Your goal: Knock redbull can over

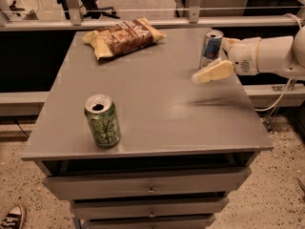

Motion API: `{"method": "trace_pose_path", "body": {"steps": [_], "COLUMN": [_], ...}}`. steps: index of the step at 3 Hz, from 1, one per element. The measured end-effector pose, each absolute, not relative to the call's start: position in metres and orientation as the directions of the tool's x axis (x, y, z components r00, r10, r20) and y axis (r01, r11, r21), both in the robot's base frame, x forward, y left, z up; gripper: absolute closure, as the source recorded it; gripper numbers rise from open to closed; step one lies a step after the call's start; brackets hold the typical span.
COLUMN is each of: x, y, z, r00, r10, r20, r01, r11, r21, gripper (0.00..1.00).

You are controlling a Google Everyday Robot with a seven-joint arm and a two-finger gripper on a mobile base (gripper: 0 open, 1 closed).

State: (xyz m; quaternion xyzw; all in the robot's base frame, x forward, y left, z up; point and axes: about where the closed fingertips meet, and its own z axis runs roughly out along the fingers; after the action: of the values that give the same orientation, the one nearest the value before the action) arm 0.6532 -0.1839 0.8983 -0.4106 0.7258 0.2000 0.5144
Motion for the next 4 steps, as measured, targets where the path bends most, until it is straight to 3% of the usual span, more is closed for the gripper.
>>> {"method": "trace_pose_path", "body": {"steps": [3, 4], "x": [0.625, 0.619], "y": [-0.056, -0.060], "z": [0.938, 0.945], "r00": [-0.019, 0.002], "r10": [-0.212, -0.231], "r20": [-0.977, -0.973], "r01": [-0.931, -0.935], "r11": [0.360, 0.345], "r21": [-0.060, -0.084], "gripper": [0.00, 0.00]}}
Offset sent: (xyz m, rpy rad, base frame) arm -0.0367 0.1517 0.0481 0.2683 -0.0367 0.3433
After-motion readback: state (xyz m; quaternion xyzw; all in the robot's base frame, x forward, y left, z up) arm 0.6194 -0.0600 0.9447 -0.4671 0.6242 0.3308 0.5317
